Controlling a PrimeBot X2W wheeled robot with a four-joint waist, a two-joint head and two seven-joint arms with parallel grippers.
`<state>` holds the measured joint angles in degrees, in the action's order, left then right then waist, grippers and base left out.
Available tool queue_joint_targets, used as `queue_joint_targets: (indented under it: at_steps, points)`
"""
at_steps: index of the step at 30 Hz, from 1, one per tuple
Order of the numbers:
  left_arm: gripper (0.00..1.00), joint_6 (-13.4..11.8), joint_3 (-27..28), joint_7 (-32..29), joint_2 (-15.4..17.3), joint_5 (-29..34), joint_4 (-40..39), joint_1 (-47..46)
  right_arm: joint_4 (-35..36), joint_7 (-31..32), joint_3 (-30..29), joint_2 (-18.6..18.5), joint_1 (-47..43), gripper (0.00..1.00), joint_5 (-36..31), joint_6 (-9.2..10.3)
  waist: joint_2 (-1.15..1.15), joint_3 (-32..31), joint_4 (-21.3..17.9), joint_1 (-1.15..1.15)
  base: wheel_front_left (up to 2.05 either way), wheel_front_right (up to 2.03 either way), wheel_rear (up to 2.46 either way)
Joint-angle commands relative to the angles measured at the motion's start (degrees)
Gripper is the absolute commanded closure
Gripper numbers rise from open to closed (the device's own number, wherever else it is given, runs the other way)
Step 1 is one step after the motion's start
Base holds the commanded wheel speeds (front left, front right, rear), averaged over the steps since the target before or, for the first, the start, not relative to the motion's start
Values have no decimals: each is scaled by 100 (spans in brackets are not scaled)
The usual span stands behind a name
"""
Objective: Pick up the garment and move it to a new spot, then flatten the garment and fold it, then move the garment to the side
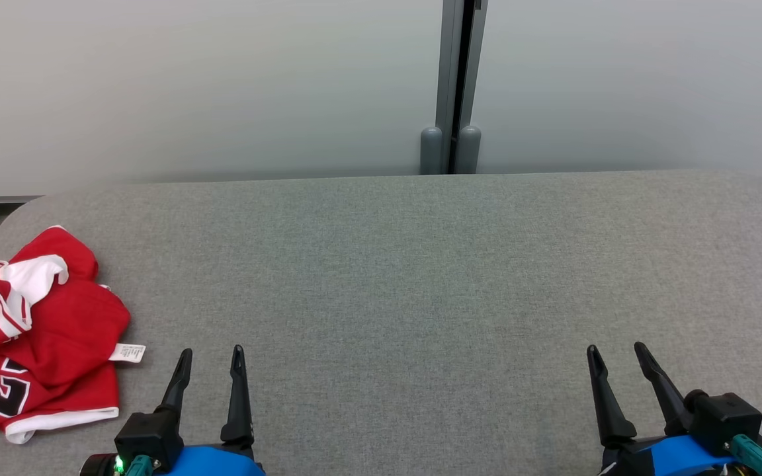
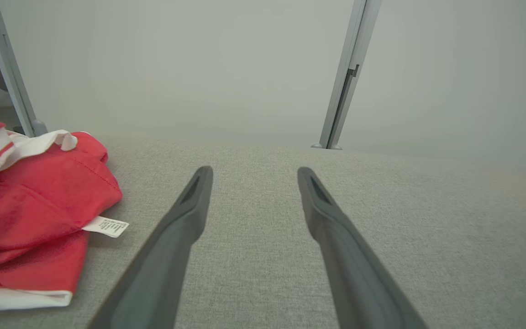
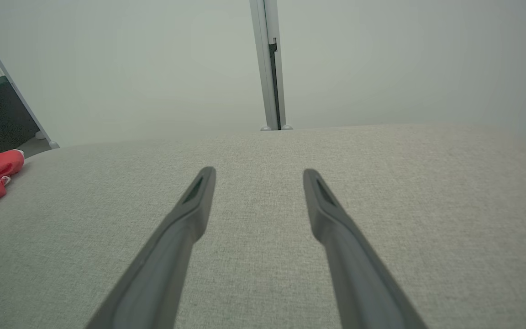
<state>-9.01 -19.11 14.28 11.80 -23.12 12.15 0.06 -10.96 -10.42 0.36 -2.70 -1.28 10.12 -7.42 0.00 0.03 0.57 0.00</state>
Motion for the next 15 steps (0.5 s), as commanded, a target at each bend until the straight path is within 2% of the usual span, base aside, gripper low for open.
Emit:
queue_joint_targets:
  at_steps: [1,10,15]
  points:
    - [0,-8,-3,16,22,6,-26,55,21,-40,2,-34,-33,0,-2,-12,0,4,-3,0,0,0,0]
    - [0,-44,-14,-18,61,-44,-41,34,13,-67,-5,-34,-11,0,19,-13,0,25,-5,0,0,0,0]
    - [0,-53,-5,-32,82,-53,-36,-23,26,-60,-30,-30,-93,0,-34,-13,0,12,241,0,0,0,0]
